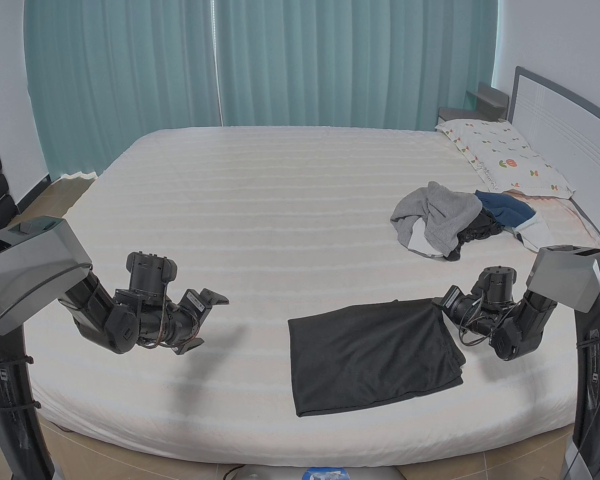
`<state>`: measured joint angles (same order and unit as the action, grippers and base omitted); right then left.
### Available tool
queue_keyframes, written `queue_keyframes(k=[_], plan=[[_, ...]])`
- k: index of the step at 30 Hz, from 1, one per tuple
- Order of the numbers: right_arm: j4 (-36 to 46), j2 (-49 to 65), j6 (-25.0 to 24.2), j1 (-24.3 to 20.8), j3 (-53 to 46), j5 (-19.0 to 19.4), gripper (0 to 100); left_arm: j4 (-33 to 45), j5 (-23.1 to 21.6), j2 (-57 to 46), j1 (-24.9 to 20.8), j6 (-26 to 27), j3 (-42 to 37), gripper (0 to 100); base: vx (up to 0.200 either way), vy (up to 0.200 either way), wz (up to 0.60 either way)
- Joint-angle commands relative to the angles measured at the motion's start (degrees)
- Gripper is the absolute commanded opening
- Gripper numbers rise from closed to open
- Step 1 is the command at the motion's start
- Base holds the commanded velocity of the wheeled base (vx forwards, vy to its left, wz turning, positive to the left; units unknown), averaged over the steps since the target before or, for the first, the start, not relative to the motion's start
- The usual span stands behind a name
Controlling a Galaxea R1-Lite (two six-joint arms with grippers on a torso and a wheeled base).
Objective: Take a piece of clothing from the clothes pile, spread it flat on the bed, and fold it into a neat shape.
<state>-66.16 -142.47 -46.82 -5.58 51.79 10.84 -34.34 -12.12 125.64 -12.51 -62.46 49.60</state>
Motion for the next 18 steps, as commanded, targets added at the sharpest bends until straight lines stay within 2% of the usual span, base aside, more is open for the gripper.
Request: queue_keyframes(k=[1, 4, 5, 9, 13, 18], plan=[[0.1, -0.6, 0.0, 0.2, 0.4, 0.1, 0, 0.0, 0.1, 0.0, -0.1, 0.0, 0.0, 100, 0.000, 0.000, 0.00], [0.0, -0.8, -0.3, 0.8, 0.7, 0.2, 0, 0.0, 0.1, 0.0, -0.2, 0.0, 0.0, 100, 0.000, 0.000, 0.00], [-0.1, -0.8, -0.3, 0.8, 0.6, 0.2, 100, 0.0, 0.1, 0.0, -0.2, 0.0, 0.0, 100, 0.000, 0.000, 0.00], [-1.3, -0.1, -1.4, 0.8, -0.2, 0.3, 100, 0.0, 0.1, 0.0, -0.3, 0.0, 0.0, 100, 0.000, 0.000, 0.00], [-3.8, 3.7, -1.8, 1.5, -4.8, 2.3, 100, 0.0, 0.1, 0.0, -0.3, 0.0, 0.0, 100, 0.000, 0.000, 0.00], [-3.9, 10.4, 1.3, 4.4, -13.3, 12.2, 100, 0.1, 0.1, 0.0, -0.3, 0.0, 0.0, 100, 0.000, 0.000, 0.00]])
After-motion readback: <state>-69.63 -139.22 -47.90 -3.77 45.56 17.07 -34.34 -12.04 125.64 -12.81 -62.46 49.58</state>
